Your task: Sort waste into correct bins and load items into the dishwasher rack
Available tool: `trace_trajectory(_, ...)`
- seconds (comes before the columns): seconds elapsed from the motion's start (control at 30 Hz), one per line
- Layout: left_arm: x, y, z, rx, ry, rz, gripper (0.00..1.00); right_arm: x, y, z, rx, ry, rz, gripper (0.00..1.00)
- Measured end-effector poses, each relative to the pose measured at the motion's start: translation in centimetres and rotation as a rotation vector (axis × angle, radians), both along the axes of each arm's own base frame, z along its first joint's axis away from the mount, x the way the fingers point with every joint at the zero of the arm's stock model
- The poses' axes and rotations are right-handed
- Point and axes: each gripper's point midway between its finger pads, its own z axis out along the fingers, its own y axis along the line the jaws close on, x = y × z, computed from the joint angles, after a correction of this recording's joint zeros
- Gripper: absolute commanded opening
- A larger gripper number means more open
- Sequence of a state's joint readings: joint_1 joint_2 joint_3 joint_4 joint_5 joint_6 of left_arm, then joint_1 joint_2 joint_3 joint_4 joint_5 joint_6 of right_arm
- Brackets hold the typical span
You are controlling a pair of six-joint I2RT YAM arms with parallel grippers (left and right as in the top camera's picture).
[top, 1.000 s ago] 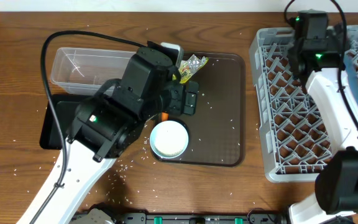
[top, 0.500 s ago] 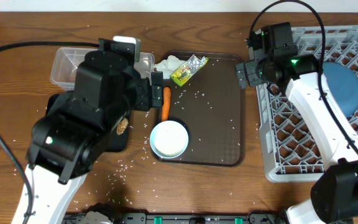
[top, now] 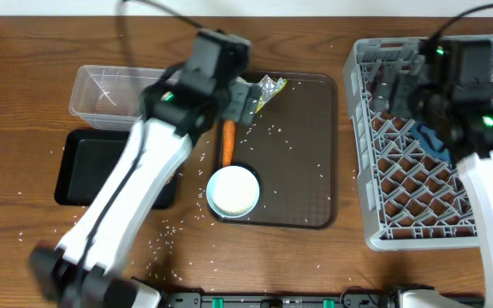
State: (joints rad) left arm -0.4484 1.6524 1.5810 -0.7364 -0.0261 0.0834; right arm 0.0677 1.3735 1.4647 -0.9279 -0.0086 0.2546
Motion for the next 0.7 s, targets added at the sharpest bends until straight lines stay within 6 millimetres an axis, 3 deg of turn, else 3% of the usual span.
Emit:
trace_trajectory(0.27,6.7,-3.6,-9.4,0.051,-0.005,-0.103,0.97,-2.9,-0.1,0.0,0.042,0.061,-0.048,0.99)
trace_trajectory(0.43,9.1,-5.6,-14.3,0.022,-0.013,-0.145,0.97,-3.7,-0.2,-0.5,0.05,0.101,-0.063,0.99)
trace_trajectory(0.57,10.0,-7.1,-16.3,-0.026,-0.023,-0.18,0.97,-4.0,-0.2,-0.7,0.053,0.115,-0.069,0.99)
trace_trajectory(0.7,10.1,-8.2,-17.3,-0.065,-0.02,-0.215,0.89,-4.1,-0.2,-0.9,0.054,0.123,-0.072,0.99)
